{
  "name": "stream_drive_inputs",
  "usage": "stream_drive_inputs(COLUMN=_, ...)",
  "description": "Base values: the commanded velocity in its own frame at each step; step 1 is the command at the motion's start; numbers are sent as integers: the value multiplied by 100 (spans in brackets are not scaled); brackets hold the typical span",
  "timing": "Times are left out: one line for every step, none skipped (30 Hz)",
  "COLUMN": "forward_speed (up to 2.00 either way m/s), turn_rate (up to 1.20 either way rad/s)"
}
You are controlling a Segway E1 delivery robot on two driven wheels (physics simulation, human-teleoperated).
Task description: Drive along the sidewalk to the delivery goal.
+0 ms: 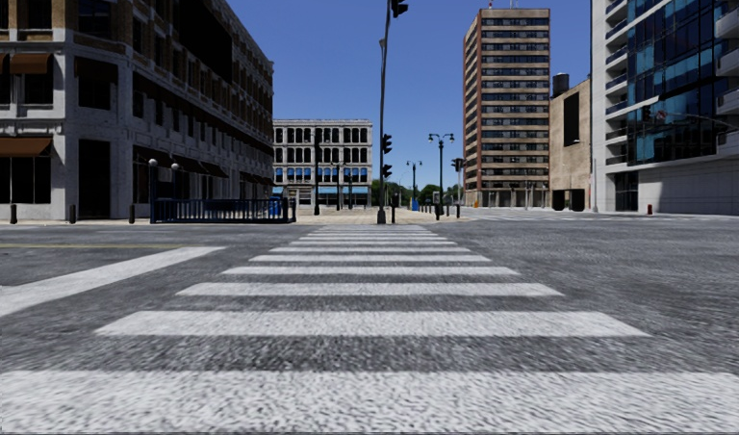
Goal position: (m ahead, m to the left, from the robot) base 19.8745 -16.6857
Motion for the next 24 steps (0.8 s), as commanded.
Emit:
stream_drive_inputs(forward_speed=140, turn_rate=0)
stream_drive_inputs(forward_speed=140, turn_rate=0)
stream_drive_inputs(forward_speed=140, turn_rate=0)
stream_drive_inputs(forward_speed=140, turn_rate=0)
stream_drive_inputs(forward_speed=140, turn_rate=0)
stream_drive_inputs(forward_speed=140, turn_rate=2)
stream_drive_inputs(forward_speed=140, turn_rate=10)
stream_drive_inputs(forward_speed=140, turn_rate=10)
stream_drive_inputs(forward_speed=140, turn_rate=15)
stream_drive_inputs(forward_speed=140, turn_rate=17)
stream_drive_inputs(forward_speed=140, turn_rate=18)
stream_drive_inputs(forward_speed=140, turn_rate=18)
stream_drive_inputs(forward_speed=140, turn_rate=18)
stream_drive_inputs(forward_speed=140, turn_rate=18)
stream_drive_inputs(forward_speed=140, turn_rate=18)
stream_drive_inputs(forward_speed=140, turn_rate=14)
stream_drive_inputs(forward_speed=140, turn_rate=14)
stream_drive_inputs(forward_speed=140, turn_rate=0)
stream_drive_inputs(forward_speed=140, turn_rate=0)
stream_drive_inputs(forward_speed=140, turn_rate=0)
stream_drive_inputs(forward_speed=140, turn_rate=0)
stream_drive_inputs(forward_speed=140, turn_rate=0)
stream_drive_inputs(forward_speed=140, turn_rate=0)
stream_drive_inputs(forward_speed=140, turn_rate=0)
